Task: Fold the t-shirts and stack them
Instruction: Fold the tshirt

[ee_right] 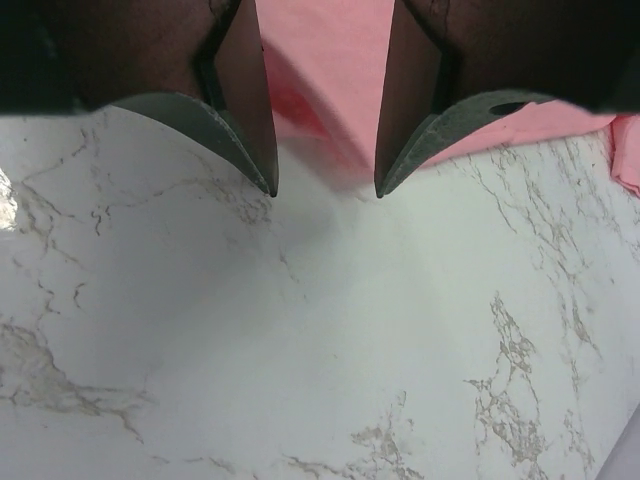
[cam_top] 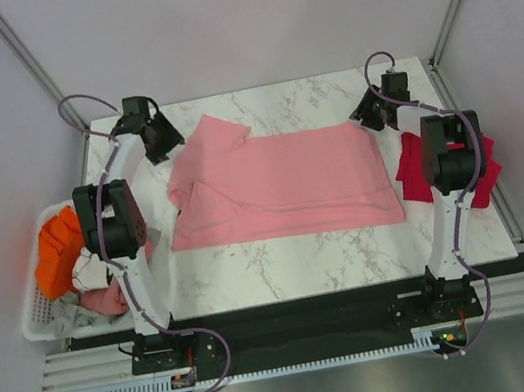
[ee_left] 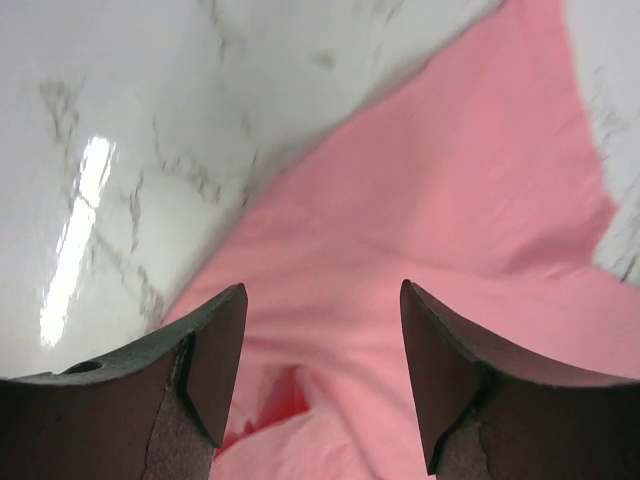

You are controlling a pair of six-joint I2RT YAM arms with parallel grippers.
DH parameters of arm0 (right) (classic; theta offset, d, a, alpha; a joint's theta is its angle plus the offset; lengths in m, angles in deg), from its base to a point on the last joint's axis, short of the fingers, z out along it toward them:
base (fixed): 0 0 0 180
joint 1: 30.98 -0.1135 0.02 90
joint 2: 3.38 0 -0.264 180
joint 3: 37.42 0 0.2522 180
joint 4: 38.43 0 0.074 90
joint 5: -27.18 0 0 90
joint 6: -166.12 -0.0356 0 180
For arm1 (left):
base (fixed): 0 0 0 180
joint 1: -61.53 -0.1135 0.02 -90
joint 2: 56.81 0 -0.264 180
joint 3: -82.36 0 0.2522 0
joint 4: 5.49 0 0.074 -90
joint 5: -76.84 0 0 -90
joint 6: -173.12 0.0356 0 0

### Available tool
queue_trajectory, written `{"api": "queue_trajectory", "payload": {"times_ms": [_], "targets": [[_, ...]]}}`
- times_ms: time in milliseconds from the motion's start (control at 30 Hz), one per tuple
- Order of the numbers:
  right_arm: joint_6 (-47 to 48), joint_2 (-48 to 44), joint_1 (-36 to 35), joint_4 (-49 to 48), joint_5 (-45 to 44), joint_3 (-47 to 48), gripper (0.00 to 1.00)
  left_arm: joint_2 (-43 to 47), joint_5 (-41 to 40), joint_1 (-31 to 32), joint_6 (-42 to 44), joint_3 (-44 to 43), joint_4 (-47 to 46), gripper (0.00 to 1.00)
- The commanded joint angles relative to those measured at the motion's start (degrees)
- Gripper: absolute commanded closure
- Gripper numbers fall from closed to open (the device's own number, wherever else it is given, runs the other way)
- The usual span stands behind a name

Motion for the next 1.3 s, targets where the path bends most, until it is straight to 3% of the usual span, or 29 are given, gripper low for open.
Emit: {"api": "queue_trajectory", "payload": {"times_ms": [0,200,300,600,933,1200,1267], "targets": [[1.6,2.1,-0.3,1.2,3.1,1.2,0.49,-6.2,-0.6,-0.4,3.3,-14.8,4.9,0.30],[2.7,2.7,-0.2,2.1,4.9,1.0,0.50,-20.6,6.4,-0.7,0.8,-35.4,9.2,0.30],[3.9,1.7,0.0,2.7,5.3,0.0,0.48,-24.0,7.9,-0.6,-0.6,-38.7,8.9,0.29],[5.4,-0.5,0.0,3.2,6.6,-2.1,0.54,-31.0,15.5,-0.6,0.3,-42.2,3.3,0.29],[5.0,0.4,0.1,2.2,9.1,-1.8,0.61,-33.3,16.1,-0.6,-0.2,-43.2,0.5,0.29],[7.0,-1.8,0.1,3.7,6.3,-3.9,0.61,-33.2,17.7,-0.5,-0.9,-42.2,2.2,0.48],[7.2,-2.2,0.1,3.6,6.1,-4.2,0.66,-33.4,17.9,-0.5,-0.9,-42.2,2.2,0.54]]}}
